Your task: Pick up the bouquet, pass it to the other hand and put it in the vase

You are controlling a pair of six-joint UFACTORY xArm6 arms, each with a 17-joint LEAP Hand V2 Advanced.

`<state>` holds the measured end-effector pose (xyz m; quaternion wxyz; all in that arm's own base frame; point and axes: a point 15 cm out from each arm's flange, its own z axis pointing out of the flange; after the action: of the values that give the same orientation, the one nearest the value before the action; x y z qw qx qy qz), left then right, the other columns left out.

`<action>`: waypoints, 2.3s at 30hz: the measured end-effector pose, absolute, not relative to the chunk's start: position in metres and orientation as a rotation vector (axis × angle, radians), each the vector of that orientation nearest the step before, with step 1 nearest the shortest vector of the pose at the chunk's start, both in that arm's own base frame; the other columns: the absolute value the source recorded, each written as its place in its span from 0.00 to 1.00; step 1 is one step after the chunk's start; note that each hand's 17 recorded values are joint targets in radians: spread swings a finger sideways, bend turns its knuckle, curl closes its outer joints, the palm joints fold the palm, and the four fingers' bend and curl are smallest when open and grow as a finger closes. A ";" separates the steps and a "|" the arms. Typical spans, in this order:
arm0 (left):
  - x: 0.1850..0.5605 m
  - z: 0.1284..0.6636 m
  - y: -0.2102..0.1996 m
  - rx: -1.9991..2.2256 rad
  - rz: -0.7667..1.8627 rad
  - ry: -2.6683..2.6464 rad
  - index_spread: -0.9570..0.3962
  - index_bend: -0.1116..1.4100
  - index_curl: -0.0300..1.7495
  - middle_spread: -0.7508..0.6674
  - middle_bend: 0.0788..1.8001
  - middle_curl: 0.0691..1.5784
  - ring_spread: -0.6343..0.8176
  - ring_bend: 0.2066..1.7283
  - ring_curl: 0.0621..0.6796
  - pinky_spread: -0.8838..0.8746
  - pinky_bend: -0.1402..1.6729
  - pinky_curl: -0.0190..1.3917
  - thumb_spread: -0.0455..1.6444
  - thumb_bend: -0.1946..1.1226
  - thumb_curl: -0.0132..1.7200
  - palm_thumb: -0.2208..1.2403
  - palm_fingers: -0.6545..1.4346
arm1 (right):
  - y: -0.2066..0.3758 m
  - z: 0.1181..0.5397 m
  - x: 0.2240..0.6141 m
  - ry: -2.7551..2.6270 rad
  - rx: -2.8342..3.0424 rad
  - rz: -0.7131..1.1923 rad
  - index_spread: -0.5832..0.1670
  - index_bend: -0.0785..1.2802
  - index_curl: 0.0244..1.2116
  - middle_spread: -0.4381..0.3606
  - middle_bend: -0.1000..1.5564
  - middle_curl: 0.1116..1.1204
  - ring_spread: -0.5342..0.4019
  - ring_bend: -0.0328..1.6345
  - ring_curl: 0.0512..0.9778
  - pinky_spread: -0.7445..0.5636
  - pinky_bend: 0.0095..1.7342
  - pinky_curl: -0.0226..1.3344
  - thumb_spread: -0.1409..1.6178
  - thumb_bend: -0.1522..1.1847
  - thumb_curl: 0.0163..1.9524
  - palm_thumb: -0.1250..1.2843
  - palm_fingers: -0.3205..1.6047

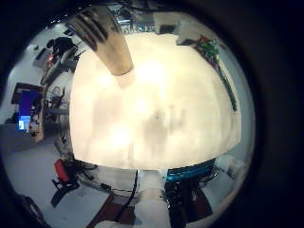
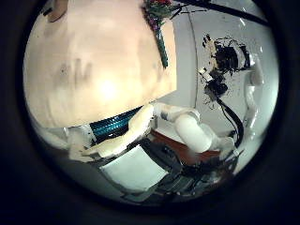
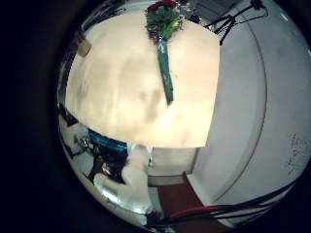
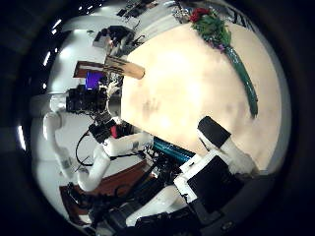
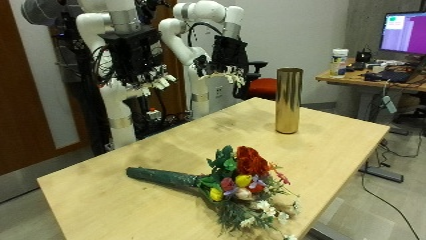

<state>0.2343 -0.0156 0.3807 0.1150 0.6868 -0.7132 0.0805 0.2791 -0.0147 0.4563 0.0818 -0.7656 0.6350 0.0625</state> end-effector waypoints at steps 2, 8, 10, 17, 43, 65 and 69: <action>0.233 0.381 -0.014 2.017 0.227 -2.085 0.71 0.20 0.25 0.68 0.06 0.14 0.72 0.19 0.16 0.68 0.19 0.23 0.55 0.12 0.19 0.39 0.46 | -0.014 0.452 0.281 1.902 -2.291 0.214 0.52 0.17 0.20 0.83 0.19 0.22 0.85 0.24 0.21 0.90 0.14 0.25 0.68 0.10 0.21 0.70 0.24; 0.238 0.385 -0.014 2.002 0.199 -2.073 0.71 0.20 0.25 0.67 0.06 0.15 0.73 0.18 0.16 0.68 0.18 0.22 0.55 0.12 0.19 0.39 0.46 | -0.016 0.450 0.289 1.913 -2.288 0.239 0.52 0.17 0.20 0.84 0.19 0.22 0.85 0.24 0.21 0.90 0.15 0.25 0.68 0.10 0.21 0.70 0.24; 0.240 0.389 -0.014 1.993 0.184 -2.074 0.71 0.20 0.25 0.67 0.06 0.15 0.72 0.18 0.16 0.67 0.19 0.22 0.55 0.12 0.19 0.39 0.46 | -0.017 0.453 0.293 1.912 -2.283 0.224 0.52 0.17 0.20 0.83 0.19 0.22 0.85 0.24 0.21 0.90 0.15 0.25 0.68 0.10 0.21 0.70 0.24; 0.260 0.404 -0.013 1.944 0.123 -2.108 0.71 0.20 0.25 0.67 0.06 0.15 0.72 0.18 0.16 0.67 0.19 0.22 0.55 0.12 0.19 0.39 0.46 | -0.031 0.468 0.318 1.985 -2.200 0.213 0.52 0.17 0.20 0.83 0.19 0.22 0.85 0.25 0.21 0.90 0.15 0.25 0.68 0.10 0.21 0.69 0.25; 0.336 0.393 -0.018 1.774 0.045 -2.159 0.73 0.20 0.26 0.70 0.06 0.13 0.76 0.16 0.15 0.70 0.18 0.22 0.56 0.12 0.19 0.38 0.44 | -0.081 0.336 0.466 2.321 -1.935 0.411 0.72 0.17 0.20 0.86 0.21 0.23 0.84 0.30 0.20 0.88 0.17 0.25 0.69 0.10 0.18 0.57 0.28; 0.356 0.374 -0.031 1.734 0.036 -2.160 0.74 0.20 0.25 0.72 0.05 0.14 0.76 0.17 0.18 0.70 0.19 0.22 0.56 0.12 0.19 0.37 0.42 | -0.089 0.244 0.457 2.416 -1.886 0.455 0.78 0.17 0.20 0.87 0.21 0.24 0.85 0.32 0.20 0.88 0.19 0.24 0.69 0.10 0.18 0.55 0.27; 0.356 0.374 -0.031 1.733 0.035 -2.159 0.74 0.20 0.25 0.71 0.06 0.14 0.76 0.16 0.18 0.70 0.19 0.23 0.56 0.12 0.19 0.37 0.42 | -0.090 0.238 0.458 2.419 -1.876 0.428 0.78 0.17 0.20 0.88 0.22 0.24 0.85 0.33 0.20 0.88 0.19 0.24 0.69 0.10 0.18 0.55 0.27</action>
<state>0.3556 -0.0306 0.3739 0.1856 0.6151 -0.7662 0.0126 0.4576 -0.0903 0.2377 0.0252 -0.6067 0.7824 0.1384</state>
